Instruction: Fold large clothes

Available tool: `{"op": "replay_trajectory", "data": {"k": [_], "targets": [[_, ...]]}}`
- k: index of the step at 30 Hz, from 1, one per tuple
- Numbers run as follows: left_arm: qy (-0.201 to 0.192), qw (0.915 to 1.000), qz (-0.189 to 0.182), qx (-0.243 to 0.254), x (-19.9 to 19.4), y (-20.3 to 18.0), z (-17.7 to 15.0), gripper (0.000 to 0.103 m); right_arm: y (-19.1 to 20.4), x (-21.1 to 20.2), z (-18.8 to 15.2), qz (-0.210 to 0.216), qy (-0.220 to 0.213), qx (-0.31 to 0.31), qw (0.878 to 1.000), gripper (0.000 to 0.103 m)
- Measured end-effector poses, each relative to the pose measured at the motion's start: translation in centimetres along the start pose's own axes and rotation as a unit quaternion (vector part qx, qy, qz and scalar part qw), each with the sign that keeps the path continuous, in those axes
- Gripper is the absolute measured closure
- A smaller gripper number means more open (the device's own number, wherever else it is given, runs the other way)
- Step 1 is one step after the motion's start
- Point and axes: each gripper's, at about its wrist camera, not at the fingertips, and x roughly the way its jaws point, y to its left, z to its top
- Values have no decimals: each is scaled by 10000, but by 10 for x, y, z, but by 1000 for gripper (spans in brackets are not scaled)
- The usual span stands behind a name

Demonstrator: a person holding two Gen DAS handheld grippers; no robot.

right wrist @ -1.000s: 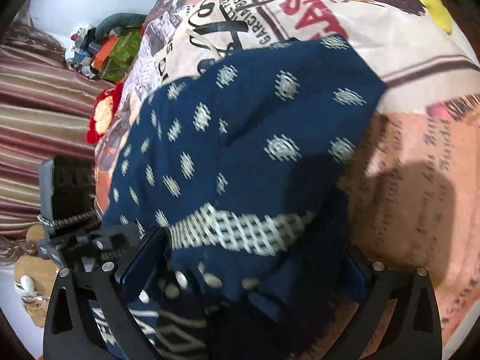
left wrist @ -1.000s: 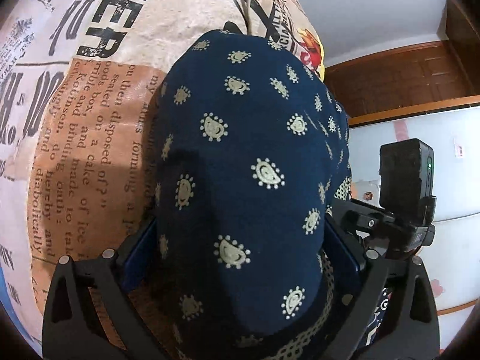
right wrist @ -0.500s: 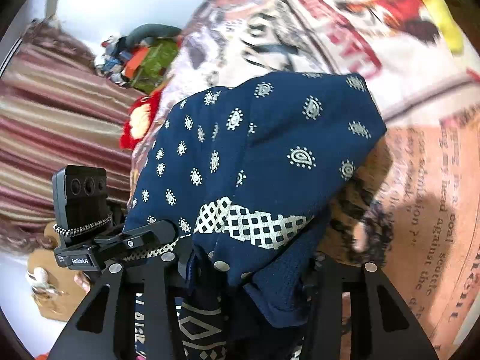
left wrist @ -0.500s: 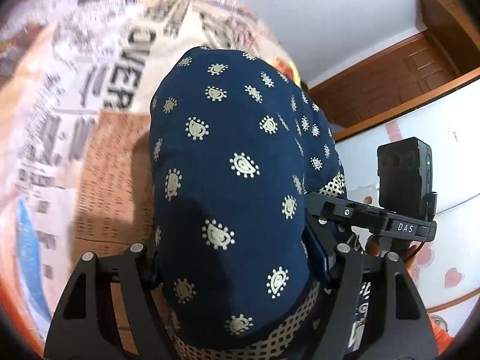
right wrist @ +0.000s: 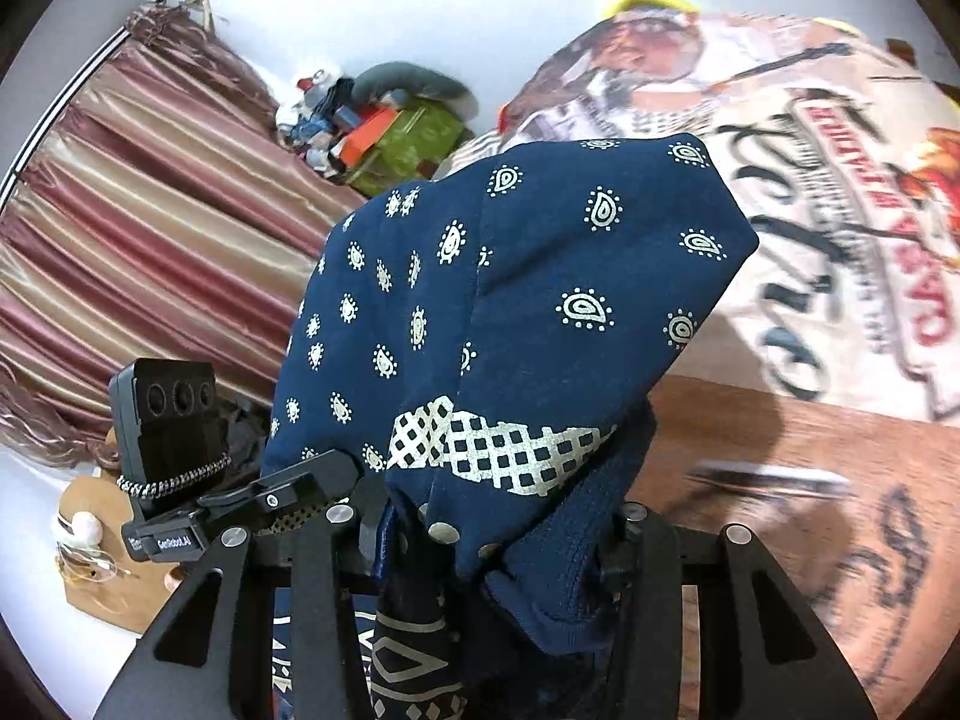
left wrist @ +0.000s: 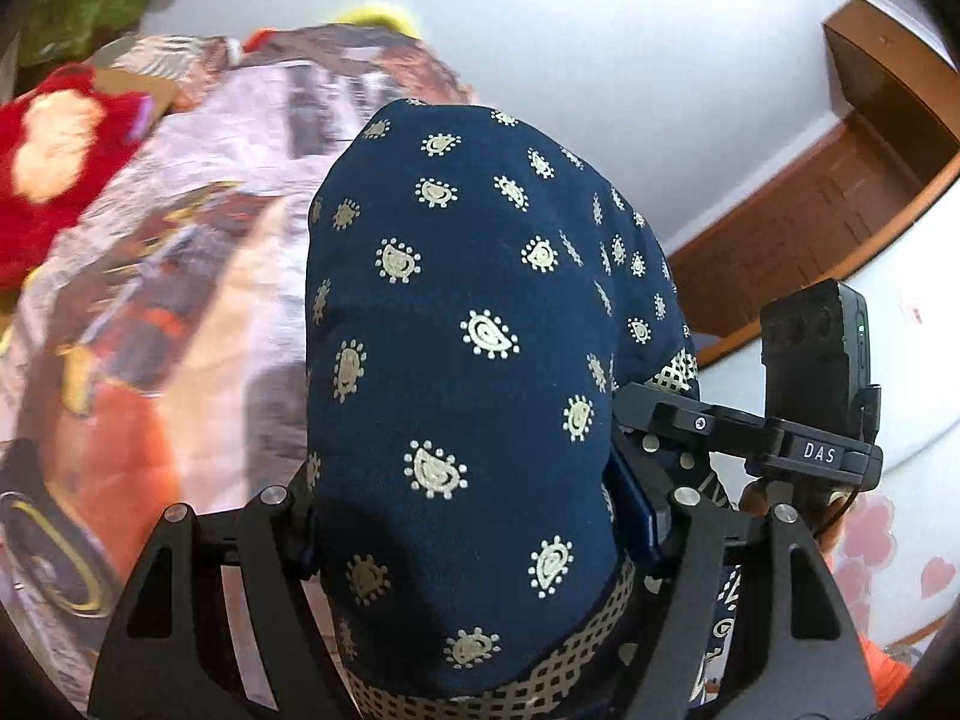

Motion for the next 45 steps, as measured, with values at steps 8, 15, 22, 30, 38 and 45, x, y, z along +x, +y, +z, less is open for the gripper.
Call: {"op": "replay_trajectory", "data": {"k": [8, 15, 22, 30, 38, 45], "targets": [[378, 9964, 192, -733, 18, 99, -22, 30, 22, 114, -6, -149, 706, -110, 9973, 61], [779, 9936, 275, -767, 61, 138, -53, 29, -13, 195, -30, -719, 1390, -85, 9876, 59], [372, 9935, 1072, -51, 34, 110, -57, 26, 6, 193, -31, -1355, 1436, -1089, 9742, 45], [-417, 9740, 1888, 1183, -17, 58, -75, 26, 58, 128, -45, -1658, 659, -2238, 9582, 27], [112, 9568, 2523, 1443, 10, 61, -147, 25, 73, 161, -109, -1909, 1453, -3133, 9188, 11], [161, 9709, 2292, 680, -7, 92, -189, 12, 22, 161, -131, -2090, 2203, -3035, 9031, 4]]}}
